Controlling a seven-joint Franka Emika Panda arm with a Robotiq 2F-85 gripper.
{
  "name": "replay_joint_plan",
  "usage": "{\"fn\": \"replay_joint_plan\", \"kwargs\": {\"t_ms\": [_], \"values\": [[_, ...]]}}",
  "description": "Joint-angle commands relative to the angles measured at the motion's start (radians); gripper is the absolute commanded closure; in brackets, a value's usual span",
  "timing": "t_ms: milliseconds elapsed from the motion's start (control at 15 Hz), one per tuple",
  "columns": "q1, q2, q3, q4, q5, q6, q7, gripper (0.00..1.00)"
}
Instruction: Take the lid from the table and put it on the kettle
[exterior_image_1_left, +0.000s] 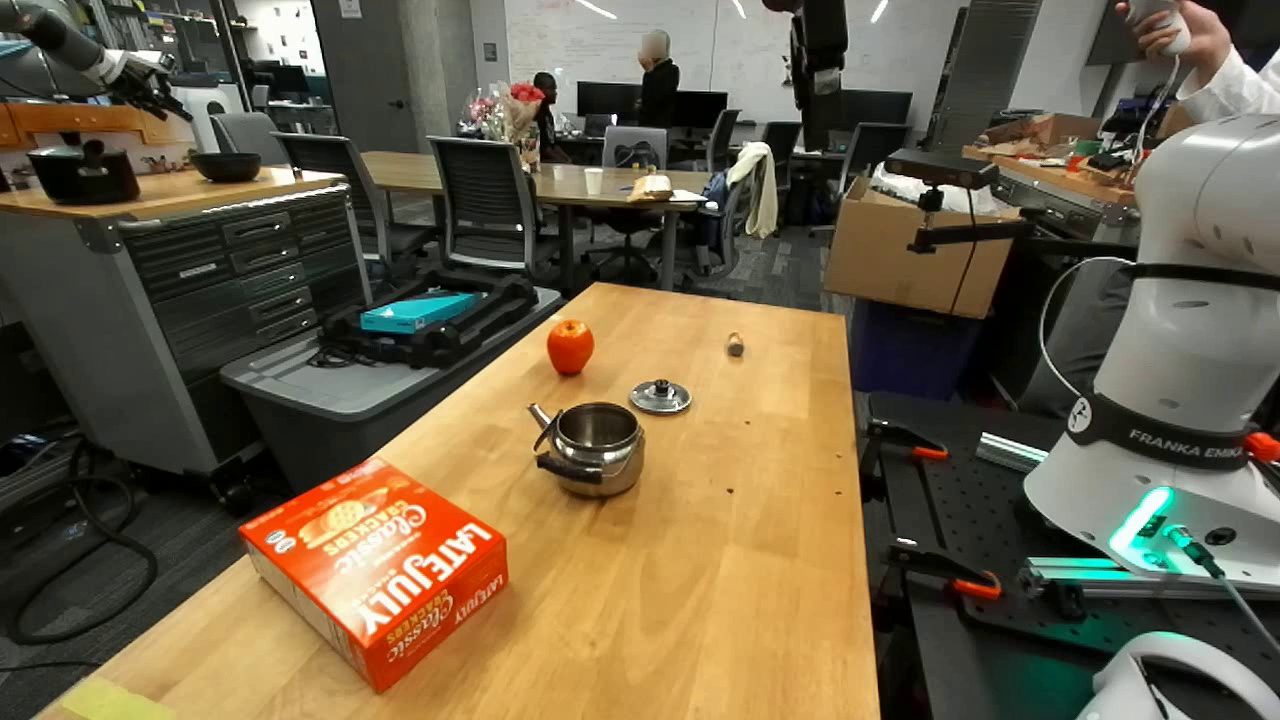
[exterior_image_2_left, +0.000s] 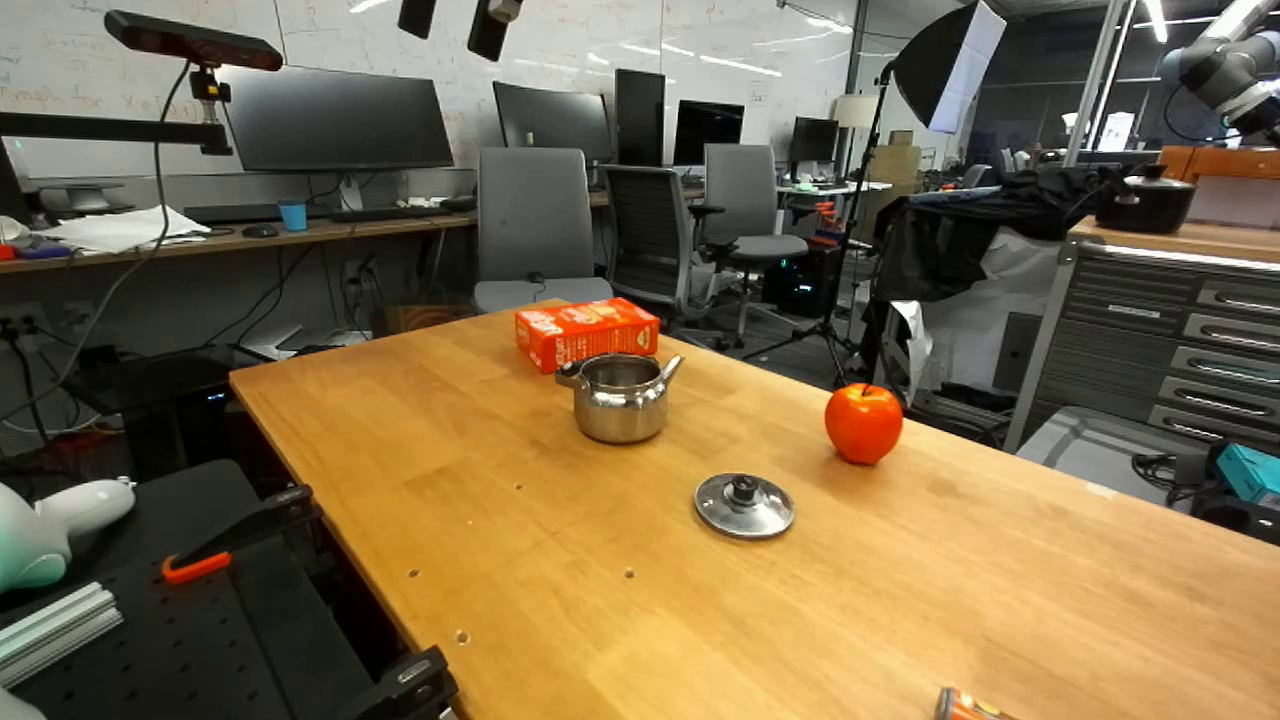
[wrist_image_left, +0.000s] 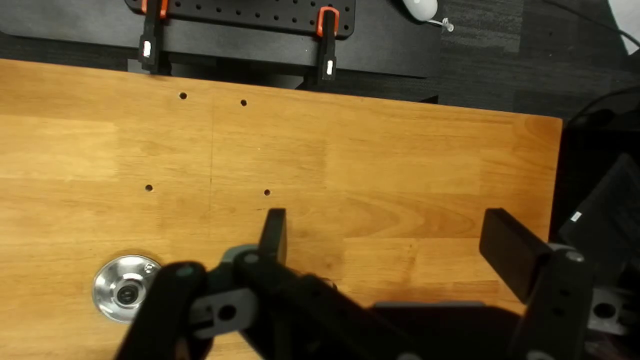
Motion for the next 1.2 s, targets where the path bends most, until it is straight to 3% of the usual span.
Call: {"fn": "replay_joint_plan", "kwargs": {"t_ms": [0, 533, 1133], "values": [[-0.017, 0.001, 0.014, 0.002, 0.004, -0.003, -0.005, 0.0], [-0.02, 0.007, 0.02, 0.007, -0.008, 0.004, 0.006, 0.0], [-0.071, 0.114, -0.004, 0.133, -0.013, 0.05, 0.016, 0.0]]}}
